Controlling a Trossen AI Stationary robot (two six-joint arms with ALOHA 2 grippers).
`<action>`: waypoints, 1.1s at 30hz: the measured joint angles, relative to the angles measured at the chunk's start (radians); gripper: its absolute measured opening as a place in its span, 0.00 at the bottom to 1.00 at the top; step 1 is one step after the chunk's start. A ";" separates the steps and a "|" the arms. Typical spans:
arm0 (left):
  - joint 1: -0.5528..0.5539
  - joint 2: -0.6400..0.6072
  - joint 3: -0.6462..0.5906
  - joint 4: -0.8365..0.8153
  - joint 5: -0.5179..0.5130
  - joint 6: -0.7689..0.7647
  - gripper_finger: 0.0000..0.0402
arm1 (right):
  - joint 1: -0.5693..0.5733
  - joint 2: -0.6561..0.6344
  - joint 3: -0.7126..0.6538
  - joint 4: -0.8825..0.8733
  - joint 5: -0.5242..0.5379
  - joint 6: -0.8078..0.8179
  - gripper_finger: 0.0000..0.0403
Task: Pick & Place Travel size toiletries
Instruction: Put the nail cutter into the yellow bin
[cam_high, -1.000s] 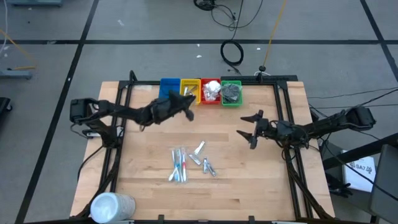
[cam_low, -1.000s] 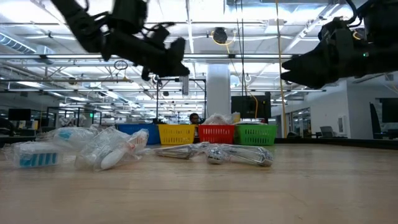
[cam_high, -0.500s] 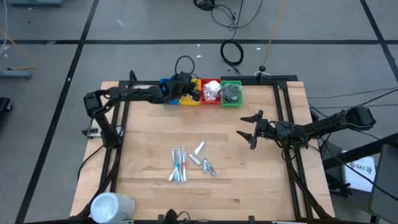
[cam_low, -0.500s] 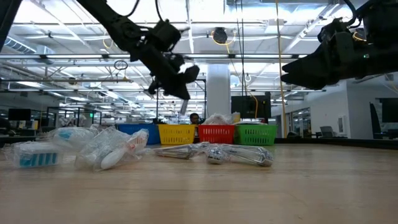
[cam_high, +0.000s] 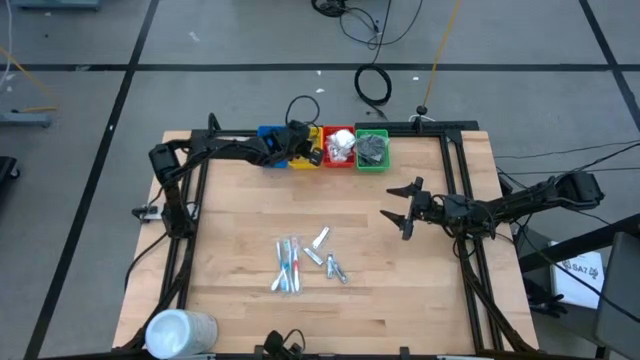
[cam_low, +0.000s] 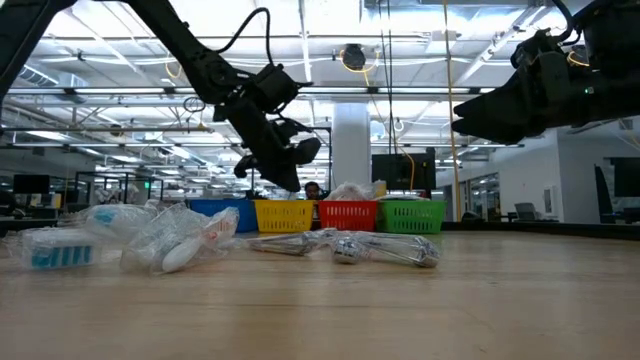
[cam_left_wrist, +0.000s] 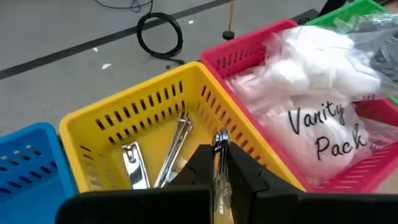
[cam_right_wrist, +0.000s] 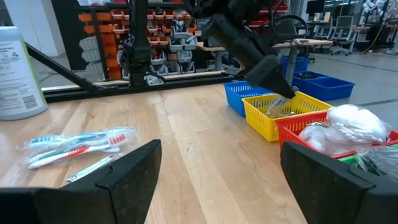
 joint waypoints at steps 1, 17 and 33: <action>0.000 0.000 0.000 0.001 0.000 -0.001 0.02 | 0.000 0.000 0.000 0.000 0.001 0.000 0.78; 0.012 0.000 0.000 -0.026 -0.027 -0.060 0.49 | 0.000 0.000 0.000 -0.008 0.001 0.003 0.78; -0.129 -0.303 -0.010 -0.033 0.178 0.167 0.80 | 0.002 0.000 0.000 -0.054 -0.003 0.013 0.78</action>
